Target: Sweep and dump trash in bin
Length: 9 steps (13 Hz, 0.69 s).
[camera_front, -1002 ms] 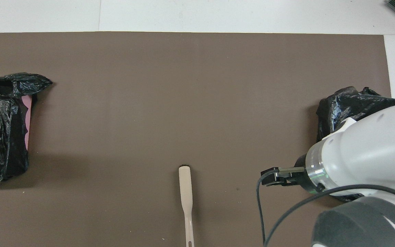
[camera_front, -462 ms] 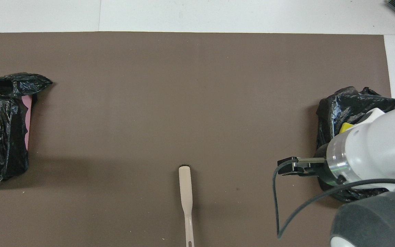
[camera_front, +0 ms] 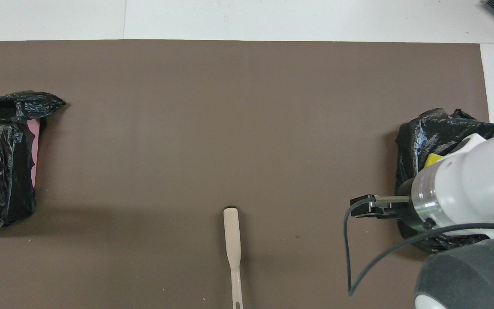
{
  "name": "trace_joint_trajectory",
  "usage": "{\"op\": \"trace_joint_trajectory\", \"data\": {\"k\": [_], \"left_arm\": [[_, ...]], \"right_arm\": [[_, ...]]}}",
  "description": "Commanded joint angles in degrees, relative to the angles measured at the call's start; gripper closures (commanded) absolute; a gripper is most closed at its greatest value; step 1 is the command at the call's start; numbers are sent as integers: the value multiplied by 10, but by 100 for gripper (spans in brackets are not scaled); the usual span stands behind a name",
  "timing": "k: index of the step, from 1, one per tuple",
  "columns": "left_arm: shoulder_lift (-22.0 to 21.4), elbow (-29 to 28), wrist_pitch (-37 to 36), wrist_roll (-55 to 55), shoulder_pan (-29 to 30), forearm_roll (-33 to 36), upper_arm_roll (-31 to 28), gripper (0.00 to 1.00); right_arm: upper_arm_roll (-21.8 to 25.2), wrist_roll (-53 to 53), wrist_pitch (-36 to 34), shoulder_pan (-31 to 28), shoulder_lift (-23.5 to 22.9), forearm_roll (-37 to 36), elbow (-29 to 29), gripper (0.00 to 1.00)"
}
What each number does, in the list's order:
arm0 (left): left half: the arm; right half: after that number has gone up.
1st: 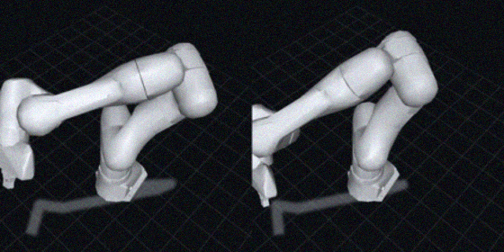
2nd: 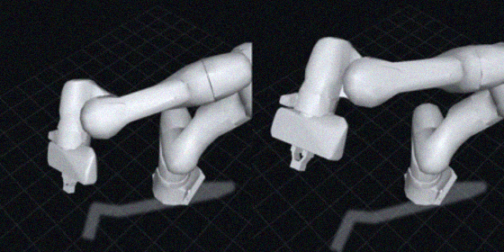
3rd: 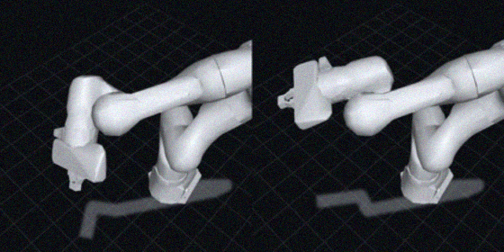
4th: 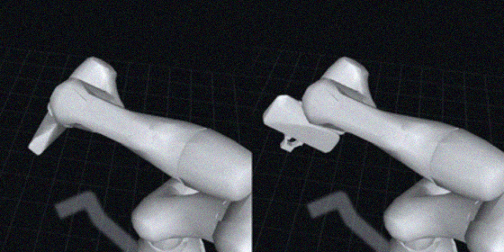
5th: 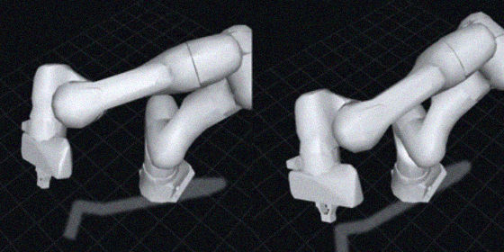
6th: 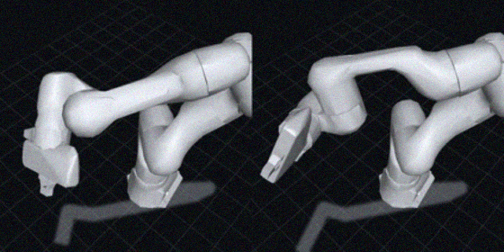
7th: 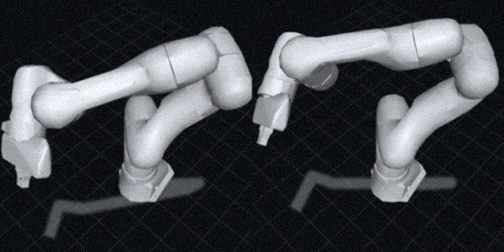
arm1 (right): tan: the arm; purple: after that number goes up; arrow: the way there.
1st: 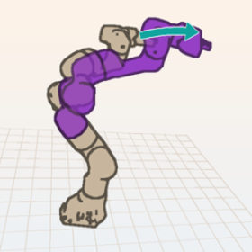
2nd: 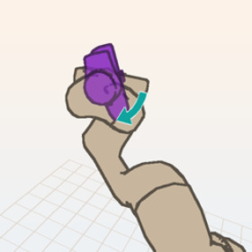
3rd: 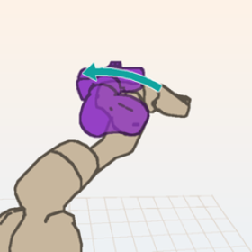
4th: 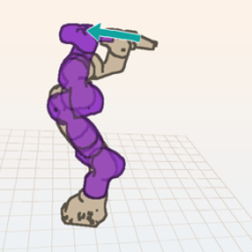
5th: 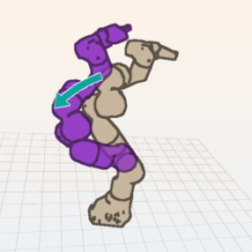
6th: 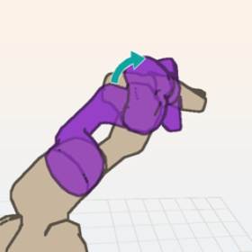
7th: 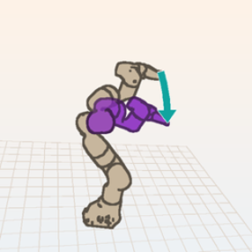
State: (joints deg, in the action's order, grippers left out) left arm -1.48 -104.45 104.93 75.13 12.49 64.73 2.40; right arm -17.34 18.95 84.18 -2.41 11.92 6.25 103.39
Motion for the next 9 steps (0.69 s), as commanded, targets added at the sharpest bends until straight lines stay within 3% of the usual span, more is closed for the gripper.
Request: {"op": "trace_joint_trajectory", "data": {"k": [1,9], "left_arm": [[-13,-7,-77,-49,-45,-71,1,100],[-19,-6,-137,-296,-59,-328,5,100]], "right_arm": [[-6,-9,-11,-16,-8,-9,-14,0],[-5,-10,-7,-17,-8,-21,-14,0]]}}
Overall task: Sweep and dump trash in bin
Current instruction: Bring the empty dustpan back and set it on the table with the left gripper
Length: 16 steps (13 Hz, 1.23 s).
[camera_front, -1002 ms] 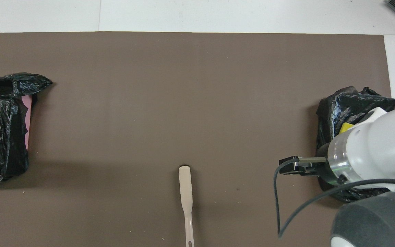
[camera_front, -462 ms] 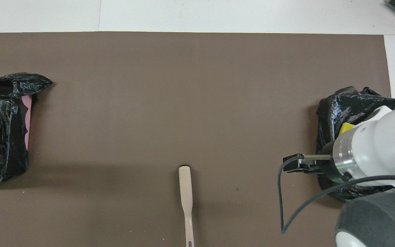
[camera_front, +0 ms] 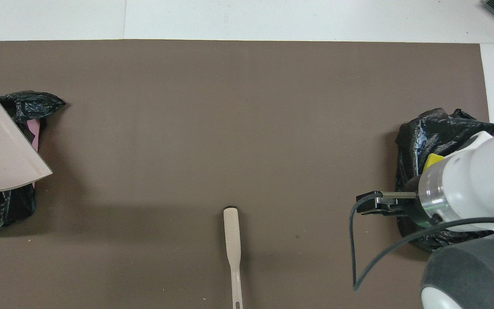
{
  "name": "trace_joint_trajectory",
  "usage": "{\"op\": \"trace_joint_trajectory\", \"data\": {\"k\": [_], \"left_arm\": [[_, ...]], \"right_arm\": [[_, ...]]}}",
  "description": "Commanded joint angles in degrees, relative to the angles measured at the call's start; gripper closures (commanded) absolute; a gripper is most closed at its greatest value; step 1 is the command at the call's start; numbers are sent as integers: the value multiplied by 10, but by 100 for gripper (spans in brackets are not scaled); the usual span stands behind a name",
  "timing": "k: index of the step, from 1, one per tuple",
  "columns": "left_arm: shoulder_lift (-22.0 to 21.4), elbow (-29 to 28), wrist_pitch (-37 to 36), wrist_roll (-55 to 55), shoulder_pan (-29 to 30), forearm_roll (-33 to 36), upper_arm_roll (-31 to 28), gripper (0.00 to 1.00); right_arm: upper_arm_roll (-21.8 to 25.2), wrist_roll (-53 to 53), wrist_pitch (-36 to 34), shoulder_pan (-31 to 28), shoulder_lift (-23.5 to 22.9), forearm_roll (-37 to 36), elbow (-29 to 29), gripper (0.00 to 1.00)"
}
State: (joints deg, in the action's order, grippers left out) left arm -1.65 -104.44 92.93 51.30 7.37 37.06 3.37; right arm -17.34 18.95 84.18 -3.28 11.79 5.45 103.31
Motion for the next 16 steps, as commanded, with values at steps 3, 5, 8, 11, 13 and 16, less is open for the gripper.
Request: {"op": "trace_joint_trajectory", "data": {"k": [3,5,8,11,13,16], "left_arm": [[-22,-11,-28,-161,-9,-148,-5,100],[-27,-14,-32,-223,-10,-206,-5,100],[-20,-14,-27,-319,-52,-254,-5,100],[0,-14,-14,-370,-114,-281,-5,100],[9,-15,15,-438,-154,-294,-5,100],[29,-12,64,-495,-215,-317,-5,100]], "right_arm": [[-4,-12,-6,-13,-6,-16,-13,0],[-4,-15,-5,-21,-6,-18,-13,0],[-4,-22,-5,-21,-5,-18,-12,0],[-4,-22,-5,-22,-5,-18,-12,0],[-4,-23,-5,-27,-5,-18,-12,0],[-4,-27,-5,-33,-5,-17,-13,0]]}}
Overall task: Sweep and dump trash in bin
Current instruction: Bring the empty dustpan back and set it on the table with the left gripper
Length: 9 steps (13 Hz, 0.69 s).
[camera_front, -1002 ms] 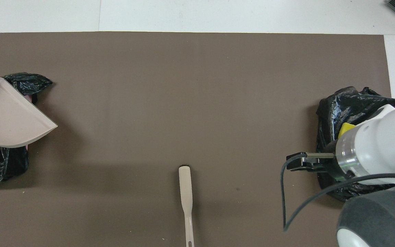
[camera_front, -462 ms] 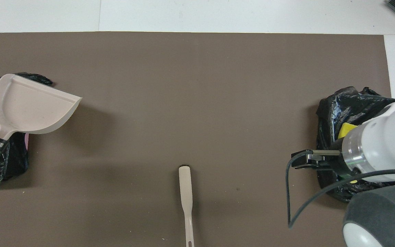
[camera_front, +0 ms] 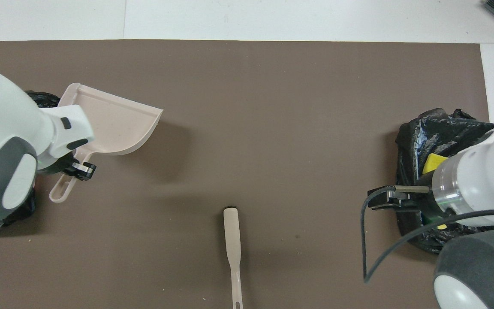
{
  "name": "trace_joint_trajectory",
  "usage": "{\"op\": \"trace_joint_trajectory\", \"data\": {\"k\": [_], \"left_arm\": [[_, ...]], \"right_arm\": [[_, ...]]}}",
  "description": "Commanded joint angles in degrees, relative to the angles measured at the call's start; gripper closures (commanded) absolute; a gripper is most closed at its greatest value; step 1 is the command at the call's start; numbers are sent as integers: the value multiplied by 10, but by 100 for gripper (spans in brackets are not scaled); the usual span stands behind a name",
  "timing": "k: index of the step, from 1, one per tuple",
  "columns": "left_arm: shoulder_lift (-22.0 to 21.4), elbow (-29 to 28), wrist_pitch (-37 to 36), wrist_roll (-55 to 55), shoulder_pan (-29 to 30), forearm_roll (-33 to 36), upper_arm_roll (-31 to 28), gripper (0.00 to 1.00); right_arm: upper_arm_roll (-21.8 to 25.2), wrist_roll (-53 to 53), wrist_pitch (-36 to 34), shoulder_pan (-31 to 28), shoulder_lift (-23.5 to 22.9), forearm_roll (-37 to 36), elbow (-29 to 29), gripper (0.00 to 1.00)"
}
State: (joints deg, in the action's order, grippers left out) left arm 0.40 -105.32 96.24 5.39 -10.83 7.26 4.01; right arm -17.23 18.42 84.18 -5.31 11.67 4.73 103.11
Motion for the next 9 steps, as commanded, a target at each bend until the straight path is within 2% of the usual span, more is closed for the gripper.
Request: {"op": "trace_joint_trajectory", "data": {"k": [1,4,6,9], "left_arm": [[20,1,46,-76,-53,-28,-11,100],[82,10,109,-187,-124,-34,-11,100],[106,10,149,-223,-150,-42,-11,100],[141,12,201,-246,-176,-72,-11,100]], "right_arm": [[-5,-22,-4,-12,-4,-9,-11,0],[1,-22,-5,-2,-4,-10,-11,0],[23,-22,-5,14,-4,-10,-11,0],[82,-54,-4,50,-5,-13,-12,0]]}}
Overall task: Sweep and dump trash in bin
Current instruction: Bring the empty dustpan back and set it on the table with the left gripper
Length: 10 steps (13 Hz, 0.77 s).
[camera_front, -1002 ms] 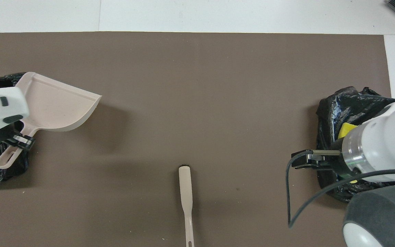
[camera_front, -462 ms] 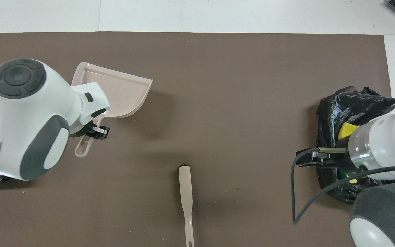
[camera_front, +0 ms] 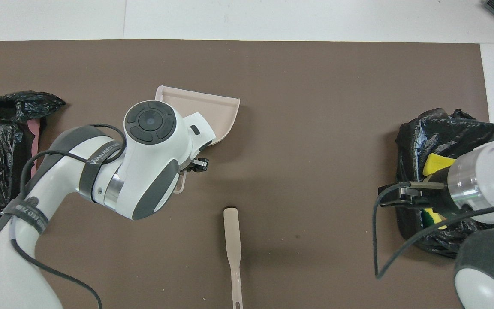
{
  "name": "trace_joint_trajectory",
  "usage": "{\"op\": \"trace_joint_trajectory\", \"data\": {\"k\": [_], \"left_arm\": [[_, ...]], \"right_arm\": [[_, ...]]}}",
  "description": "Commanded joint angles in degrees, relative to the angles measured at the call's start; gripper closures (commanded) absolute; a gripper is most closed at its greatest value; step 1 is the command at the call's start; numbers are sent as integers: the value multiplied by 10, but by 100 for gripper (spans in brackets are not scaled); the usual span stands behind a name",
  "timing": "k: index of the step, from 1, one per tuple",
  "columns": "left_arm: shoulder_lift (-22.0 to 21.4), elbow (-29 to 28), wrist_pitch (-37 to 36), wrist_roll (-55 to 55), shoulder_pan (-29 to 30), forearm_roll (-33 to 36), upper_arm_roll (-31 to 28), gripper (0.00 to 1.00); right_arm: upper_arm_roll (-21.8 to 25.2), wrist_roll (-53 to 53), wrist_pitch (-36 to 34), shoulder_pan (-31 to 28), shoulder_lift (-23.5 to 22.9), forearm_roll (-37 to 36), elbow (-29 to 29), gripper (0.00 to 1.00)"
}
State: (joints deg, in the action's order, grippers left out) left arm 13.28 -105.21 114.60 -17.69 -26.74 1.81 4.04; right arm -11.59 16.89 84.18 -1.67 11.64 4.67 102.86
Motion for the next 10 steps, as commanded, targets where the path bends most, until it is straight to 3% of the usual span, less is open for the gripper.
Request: {"op": "trace_joint_trajectory", "data": {"k": [1,5,8,9,10], "left_arm": [[17,11,26,-22,-20,-18,-11,100],[49,9,76,-78,-46,-16,-11,100],[48,7,77,-104,-50,-15,-11,100],[49,4,84,-97,-46,-15,-11,63],[53,4,86,-103,-45,-14,-11,2]], "right_arm": [[29,-60,-4,14,-6,-20,-9,0],[53,-67,-7,44,-27,-67,-47,0],[64,-67,-5,45,-31,-65,-49,0],[64,-66,-4,42,-30,-63,-49,0],[64,-65,-4,42,-30,-62,-49,0]]}}
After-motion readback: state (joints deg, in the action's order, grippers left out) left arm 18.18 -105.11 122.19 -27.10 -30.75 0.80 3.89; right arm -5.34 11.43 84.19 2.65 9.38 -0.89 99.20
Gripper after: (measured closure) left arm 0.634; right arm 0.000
